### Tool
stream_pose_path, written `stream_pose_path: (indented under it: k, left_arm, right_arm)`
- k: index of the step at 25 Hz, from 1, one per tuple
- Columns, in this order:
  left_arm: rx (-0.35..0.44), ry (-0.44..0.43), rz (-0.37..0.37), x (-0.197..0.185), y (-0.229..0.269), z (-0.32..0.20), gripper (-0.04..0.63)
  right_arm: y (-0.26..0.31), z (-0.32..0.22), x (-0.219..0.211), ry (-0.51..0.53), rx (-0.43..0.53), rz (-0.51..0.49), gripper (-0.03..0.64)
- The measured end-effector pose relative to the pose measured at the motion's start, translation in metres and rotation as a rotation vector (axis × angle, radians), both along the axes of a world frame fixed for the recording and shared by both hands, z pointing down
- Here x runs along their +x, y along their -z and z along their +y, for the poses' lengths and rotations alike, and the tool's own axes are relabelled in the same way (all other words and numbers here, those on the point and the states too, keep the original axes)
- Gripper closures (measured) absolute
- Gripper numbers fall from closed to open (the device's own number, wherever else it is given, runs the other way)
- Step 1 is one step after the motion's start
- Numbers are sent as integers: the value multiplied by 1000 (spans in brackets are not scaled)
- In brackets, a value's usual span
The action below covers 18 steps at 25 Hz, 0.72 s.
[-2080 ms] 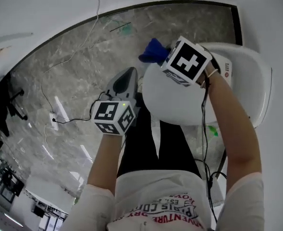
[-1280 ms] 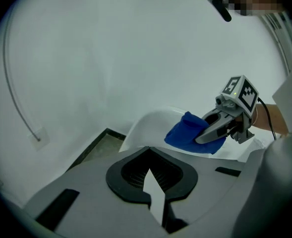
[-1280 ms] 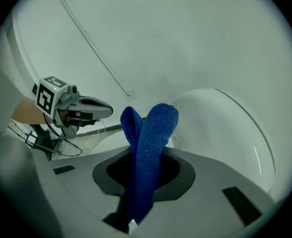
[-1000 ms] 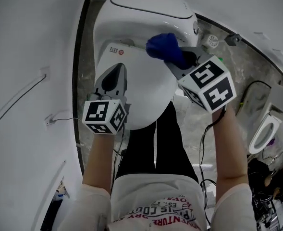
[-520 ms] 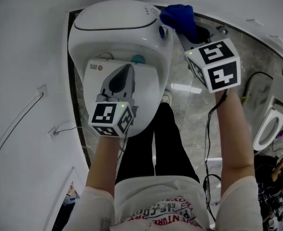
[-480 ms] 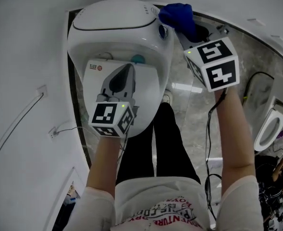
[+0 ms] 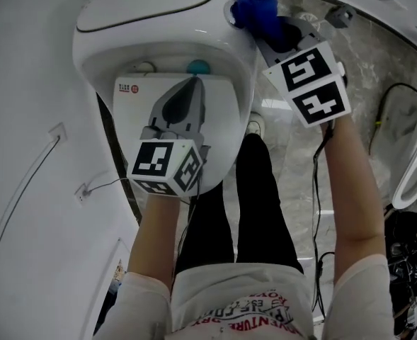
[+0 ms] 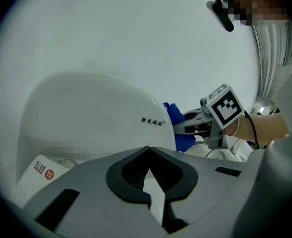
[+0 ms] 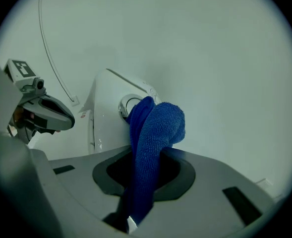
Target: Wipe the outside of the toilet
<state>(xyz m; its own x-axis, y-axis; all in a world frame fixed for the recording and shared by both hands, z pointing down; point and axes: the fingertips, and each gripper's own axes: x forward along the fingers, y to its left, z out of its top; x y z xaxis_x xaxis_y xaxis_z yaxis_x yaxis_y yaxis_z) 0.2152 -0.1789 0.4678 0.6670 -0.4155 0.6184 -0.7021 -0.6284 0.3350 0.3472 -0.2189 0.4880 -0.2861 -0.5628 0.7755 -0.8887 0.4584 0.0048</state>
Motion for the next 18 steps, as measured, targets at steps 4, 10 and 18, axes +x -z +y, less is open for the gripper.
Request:
stream_pose_path:
  k: [4, 10, 18]
  left_arm:
    - [-14, -37, 5, -1, -7, 11, 589]
    - [-24, -109, 10, 1, -23, 26, 589]
    - [-36, -231, 0, 1, -38, 44, 589]
  right_arm:
    - [-16, 17, -2, -50, -7, -41, 541]
    - [-51, 50, -7, -163, -57, -152, 541]
    - [-106, 117, -35, -198, -162, -176, 541]
